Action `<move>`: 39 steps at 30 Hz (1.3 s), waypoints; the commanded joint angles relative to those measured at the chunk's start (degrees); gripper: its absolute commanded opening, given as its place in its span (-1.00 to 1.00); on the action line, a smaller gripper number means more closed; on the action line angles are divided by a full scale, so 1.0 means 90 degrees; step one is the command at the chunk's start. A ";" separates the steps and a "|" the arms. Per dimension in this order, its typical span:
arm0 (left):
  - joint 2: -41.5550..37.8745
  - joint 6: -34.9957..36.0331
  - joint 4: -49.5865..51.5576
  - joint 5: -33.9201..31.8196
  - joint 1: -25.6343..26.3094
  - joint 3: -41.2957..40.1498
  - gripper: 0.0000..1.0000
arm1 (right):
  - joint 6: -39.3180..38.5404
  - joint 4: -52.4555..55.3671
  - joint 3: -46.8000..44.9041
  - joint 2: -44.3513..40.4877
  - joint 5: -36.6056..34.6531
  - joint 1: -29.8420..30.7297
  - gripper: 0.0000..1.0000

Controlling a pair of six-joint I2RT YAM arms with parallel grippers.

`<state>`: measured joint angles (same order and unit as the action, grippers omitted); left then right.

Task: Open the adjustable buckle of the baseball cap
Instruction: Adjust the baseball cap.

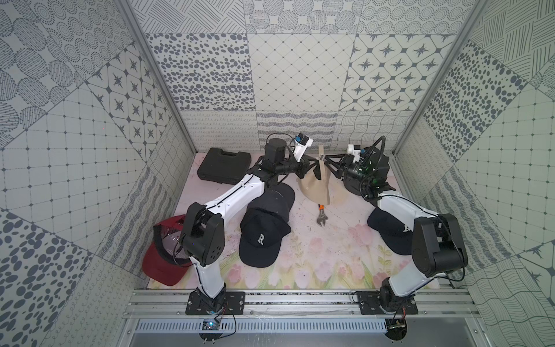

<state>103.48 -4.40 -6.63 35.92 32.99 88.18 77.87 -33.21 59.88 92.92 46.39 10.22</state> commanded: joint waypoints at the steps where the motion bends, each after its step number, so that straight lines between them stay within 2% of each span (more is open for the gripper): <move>1: -0.0034 0.0283 -0.0330 0.0286 -0.0002 0.0016 -1.00 | 0.0049 -0.0393 -0.0092 -0.0263 -0.0143 0.0027 0.02; 5: 0.0003 0.0340 -0.0284 0.0366 0.0002 0.0054 -1.00 | 0.0049 -0.0385 -0.0138 -0.0358 -0.0187 0.0044 0.10; 14: 0.0058 0.0439 -0.0177 0.0507 0.0005 0.0129 -1.00 | -0.0079 -0.0283 -0.0168 -0.0540 -0.0246 0.0124 0.04; 17: 0.0070 0.0489 -0.0104 0.0606 0.0011 0.0170 -1.00 | -0.0024 -0.0351 -0.0103 -0.0438 -0.0173 0.0143 -0.18; 23: 0.0079 0.0706 0.0099 0.0715 0.0040 0.0258 -1.00 | -0.0187 -0.0249 0.0079 -0.0372 -0.0075 0.0232 -0.99; 24: 0.0074 0.0735 0.0144 0.0700 0.0040 0.0261 -0.90 | -0.0298 -0.0141 0.0125 -0.0405 -0.0060 0.0232 -1.00; 27: -0.0005 0.0905 0.0504 0.0210 0.0044 0.0285 -0.40 | -0.0902 0.0440 0.0373 -0.0488 0.0063 0.0167 -1.00; 30: -0.0309 0.1164 0.0739 -0.0260 0.0012 0.0114 -0.12 | -0.1528 0.1010 0.0598 -0.0553 0.0290 -0.0031 -1.00; 35: -0.0710 0.1190 0.1191 -0.0238 -0.0280 0.0016 0.11 | -0.2626 0.1878 0.1045 -0.0456 0.0954 -0.0304 -1.00; 39: -0.0715 0.1081 0.1320 0.0142 -0.0482 0.0118 0.23 | -0.3505 0.2500 0.1375 -0.0321 0.1375 -0.0330 -1.00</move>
<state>98.08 3.77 1.37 35.38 30.30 88.68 55.16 -14.61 69.23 89.80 54.13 7.01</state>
